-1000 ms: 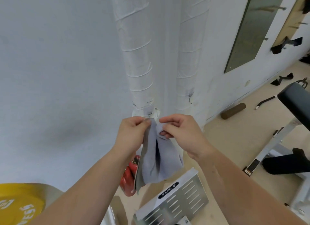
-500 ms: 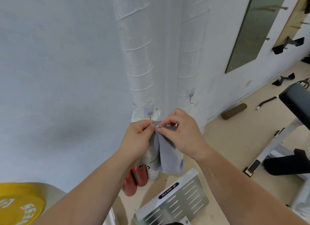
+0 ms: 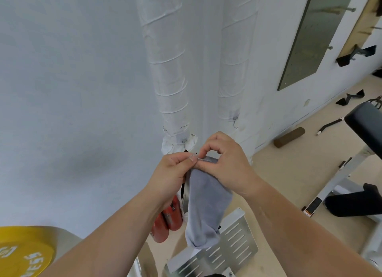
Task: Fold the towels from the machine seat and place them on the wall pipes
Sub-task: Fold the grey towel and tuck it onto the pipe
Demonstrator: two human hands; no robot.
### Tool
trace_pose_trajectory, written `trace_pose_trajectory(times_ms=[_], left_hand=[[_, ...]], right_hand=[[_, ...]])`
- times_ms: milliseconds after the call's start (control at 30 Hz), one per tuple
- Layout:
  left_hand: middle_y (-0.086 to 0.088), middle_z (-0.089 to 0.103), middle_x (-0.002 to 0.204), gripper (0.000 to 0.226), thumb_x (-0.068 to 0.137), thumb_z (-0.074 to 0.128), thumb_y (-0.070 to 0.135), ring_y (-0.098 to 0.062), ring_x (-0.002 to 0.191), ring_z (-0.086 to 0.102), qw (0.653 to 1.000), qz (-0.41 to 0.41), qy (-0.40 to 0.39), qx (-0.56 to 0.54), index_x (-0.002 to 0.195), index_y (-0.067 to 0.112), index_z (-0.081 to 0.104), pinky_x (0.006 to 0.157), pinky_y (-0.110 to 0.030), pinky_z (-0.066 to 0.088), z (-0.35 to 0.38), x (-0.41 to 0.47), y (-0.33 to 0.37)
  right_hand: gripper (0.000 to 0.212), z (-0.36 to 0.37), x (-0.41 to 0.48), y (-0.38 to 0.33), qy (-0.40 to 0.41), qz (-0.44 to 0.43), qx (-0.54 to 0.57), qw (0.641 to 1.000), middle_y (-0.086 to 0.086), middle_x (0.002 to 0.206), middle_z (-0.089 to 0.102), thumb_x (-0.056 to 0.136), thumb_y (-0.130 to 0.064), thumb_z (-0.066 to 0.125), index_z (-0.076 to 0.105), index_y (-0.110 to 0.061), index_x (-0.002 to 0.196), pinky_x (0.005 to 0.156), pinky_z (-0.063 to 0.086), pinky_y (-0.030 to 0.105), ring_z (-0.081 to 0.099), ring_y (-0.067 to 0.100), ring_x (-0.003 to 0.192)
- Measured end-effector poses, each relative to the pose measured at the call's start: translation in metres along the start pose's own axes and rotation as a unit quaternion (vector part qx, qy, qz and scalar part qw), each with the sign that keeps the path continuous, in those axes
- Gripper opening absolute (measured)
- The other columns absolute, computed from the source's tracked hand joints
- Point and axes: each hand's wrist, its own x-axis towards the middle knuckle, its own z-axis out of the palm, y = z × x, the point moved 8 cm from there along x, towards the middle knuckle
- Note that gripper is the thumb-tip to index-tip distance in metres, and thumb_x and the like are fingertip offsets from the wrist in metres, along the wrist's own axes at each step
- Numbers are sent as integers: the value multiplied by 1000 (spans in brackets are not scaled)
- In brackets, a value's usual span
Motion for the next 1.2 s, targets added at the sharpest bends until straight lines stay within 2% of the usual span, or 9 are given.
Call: trace_pose_trajectory(times_ms=[233,400,500,600,700,867,1000,1100,1200], left_hand=[[-11,74,89,25,105,50,16,-18,85,65,996,36,80,19,99,3,71,80,-35,53,-27,14,4],[-5,66,82,28,107,47,16,-12,76,57,992,57,106,49,97,1,68,71,-27,46,-49,27,18],[-2,65,82,26,106,49,17,-9,73,55,985,76,111,107,95,6,69,68,-25,44,-54,32,27],[5,68,84,23,105,50,16,-5,76,58,971,106,120,176,92,16,70,71,-19,47,-58,38,42],[13,69,82,26,105,49,16,-4,79,60,964,117,113,209,90,22,69,77,-22,50,-60,45,54],[8,68,81,28,106,45,17,-13,79,59,972,122,96,179,91,19,68,83,-42,52,-56,54,61],[13,65,77,29,107,44,20,-9,74,55,975,129,95,157,90,21,67,77,-32,47,-52,57,63],[9,65,78,26,107,45,20,-10,73,55,975,144,102,137,93,18,67,75,-31,47,-50,60,70],[11,64,77,25,106,45,19,-7,71,53,969,156,100,162,93,18,67,71,-27,45,-43,63,76]], right_hand=[[22,-2,-9,27,-110,-9,-63,992,-9,100,62,79,-35,84,64,-26,74,84,43,24,56,9,99],[20,-10,-6,38,-134,-31,-153,979,-16,110,62,88,-48,70,55,-39,78,93,43,29,54,11,107],[20,-30,7,22,-90,-63,-150,983,-10,87,63,91,-41,67,56,-29,80,74,44,30,58,9,84],[19,-50,22,6,-56,-68,-121,989,-6,75,62,94,-36,66,58,-25,81,71,46,33,58,15,75],[18,-51,31,-5,-84,-70,-143,984,-7,76,64,93,-41,64,59,-27,82,78,52,44,61,21,74],[19,-69,45,-13,-29,-46,-108,993,-4,76,68,86,-24,78,62,-21,76,75,52,27,66,17,79],[22,-65,46,-20,-15,-50,-71,996,3,69,65,81,-13,82,62,-15,72,66,49,33,59,14,64],[21,-79,51,-21,70,-57,-52,995,2,71,66,83,-13,80,62,-17,73,66,50,31,60,18,68],[21,-69,53,-18,26,-38,-50,998,3,74,66,83,-12,79,60,-19,75,69,52,36,60,20,70]])
